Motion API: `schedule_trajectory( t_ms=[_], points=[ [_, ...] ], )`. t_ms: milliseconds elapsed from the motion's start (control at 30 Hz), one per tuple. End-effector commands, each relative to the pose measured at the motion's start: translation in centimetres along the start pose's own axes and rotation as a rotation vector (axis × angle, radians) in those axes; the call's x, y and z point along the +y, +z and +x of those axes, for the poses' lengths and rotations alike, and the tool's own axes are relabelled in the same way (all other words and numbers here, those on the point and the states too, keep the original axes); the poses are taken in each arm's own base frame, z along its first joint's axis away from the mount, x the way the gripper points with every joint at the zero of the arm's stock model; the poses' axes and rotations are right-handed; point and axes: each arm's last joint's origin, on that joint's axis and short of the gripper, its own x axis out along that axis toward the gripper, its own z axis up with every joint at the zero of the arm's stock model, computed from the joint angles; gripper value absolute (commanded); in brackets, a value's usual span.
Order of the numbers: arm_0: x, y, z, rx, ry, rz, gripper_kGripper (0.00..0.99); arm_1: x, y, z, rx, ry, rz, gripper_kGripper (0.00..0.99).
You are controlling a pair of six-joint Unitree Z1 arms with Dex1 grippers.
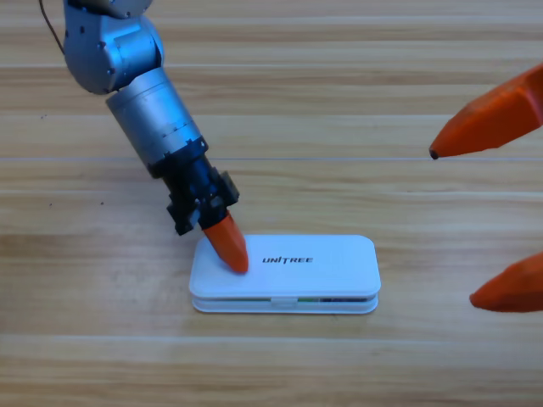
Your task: Clean up eraser and pencils
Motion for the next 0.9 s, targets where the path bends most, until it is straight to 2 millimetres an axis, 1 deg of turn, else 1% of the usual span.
schedule_trajectory(
  t_ms=[33, 267, 433, 533, 633, 800, 900],
  points=[
    [-0.3, 0.0, 1.5, 0.037, -0.005, 0.022, 0.000, 0.2, -0.9, -0.5, -0.005, -0.012, 0.014, 0.943],
    [0.1, 0.4, 1.4, 0.032, 0.043, 0.035, 0.000, 0.1, -0.9, -0.5, -0.003, -0.013, 0.014, 0.943],
    [0.0, 0.5, 1.5, 0.045, 0.082, 0.045, 0.000, 0.1, -0.9, -0.5, -0.003, -0.012, 0.014, 0.943],
    [-0.5, 0.5, 1.8, 0.052, 0.097, 0.055, 0.000, 0.1, -0.9, -0.5, -0.003, -0.013, 0.014, 0.943],
    [-1.3, 0.3, 2.7, 0.071, 0.105, 0.071, 0.000, 0.1, -0.9, -0.5, -0.003, -0.012, 0.013, 0.943],
    [-2.5, -0.6, 4.3, 0.102, 0.110, 0.090, 0.000, 0.1, -0.9, -0.4, -0.002, -0.011, 0.015, 0.943],
    [-3.2, -1.1, 4.7, 0.115, 0.112, 0.098, 0.000, 0.1, -0.9, -0.4, -0.002, -0.012, 0.016, 0.943]
  ],
)
